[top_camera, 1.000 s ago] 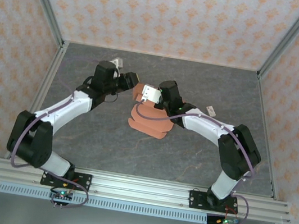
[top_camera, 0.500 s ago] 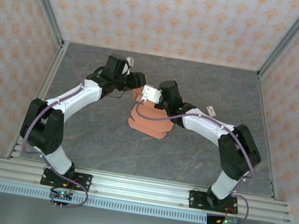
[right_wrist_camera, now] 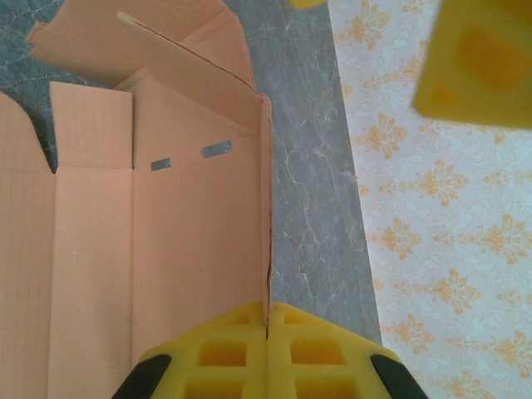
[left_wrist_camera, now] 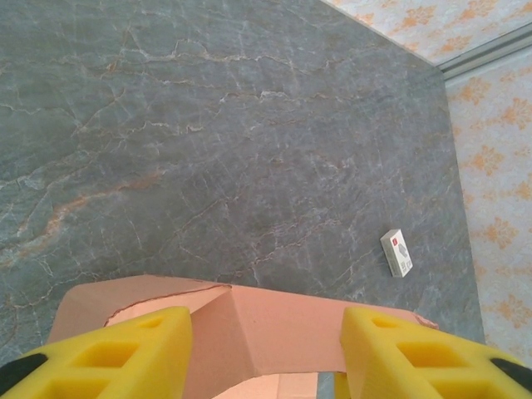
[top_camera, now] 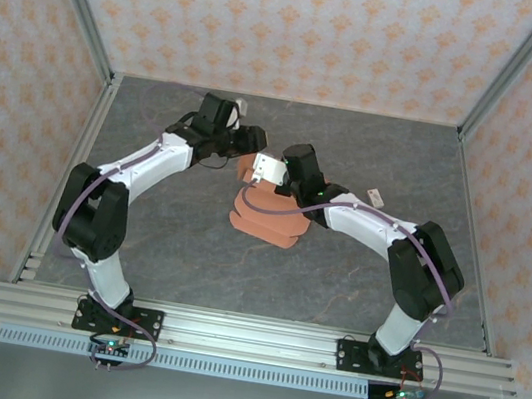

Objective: Fold the paper box

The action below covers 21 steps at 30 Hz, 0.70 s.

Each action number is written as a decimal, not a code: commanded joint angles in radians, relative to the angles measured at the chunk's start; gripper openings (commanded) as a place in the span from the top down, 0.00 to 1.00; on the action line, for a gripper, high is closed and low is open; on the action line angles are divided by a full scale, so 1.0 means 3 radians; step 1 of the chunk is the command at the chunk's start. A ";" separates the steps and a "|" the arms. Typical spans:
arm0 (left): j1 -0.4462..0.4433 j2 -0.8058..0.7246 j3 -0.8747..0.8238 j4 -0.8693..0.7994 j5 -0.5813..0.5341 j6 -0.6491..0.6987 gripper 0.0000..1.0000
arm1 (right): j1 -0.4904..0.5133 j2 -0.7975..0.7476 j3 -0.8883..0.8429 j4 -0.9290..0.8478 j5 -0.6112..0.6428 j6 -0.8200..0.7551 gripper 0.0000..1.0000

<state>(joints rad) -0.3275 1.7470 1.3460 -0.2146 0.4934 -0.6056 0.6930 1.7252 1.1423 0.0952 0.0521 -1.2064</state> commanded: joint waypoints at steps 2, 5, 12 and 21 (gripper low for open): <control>-0.0001 0.0086 0.0015 0.0047 0.0101 -0.0149 0.54 | -0.0004 -0.0053 0.0009 0.0116 0.0025 0.0011 1.00; 0.0077 0.0108 -0.0081 0.0224 0.0202 -0.0321 0.57 | -0.0004 -0.0060 -0.0003 0.0135 0.0036 0.0012 1.00; 0.0100 0.0118 -0.0176 0.0388 0.0447 -0.0471 0.57 | -0.0002 -0.0052 -0.0019 0.0184 0.0046 0.0006 1.00; 0.0095 0.0185 -0.0327 0.0619 0.0569 -0.0689 0.57 | 0.0007 -0.0054 -0.0004 0.0185 0.0046 0.0053 1.00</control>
<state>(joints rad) -0.3000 1.7817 1.2812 -0.0868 0.6262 -0.7685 0.6930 1.7252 1.1423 0.1211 0.0528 -1.2064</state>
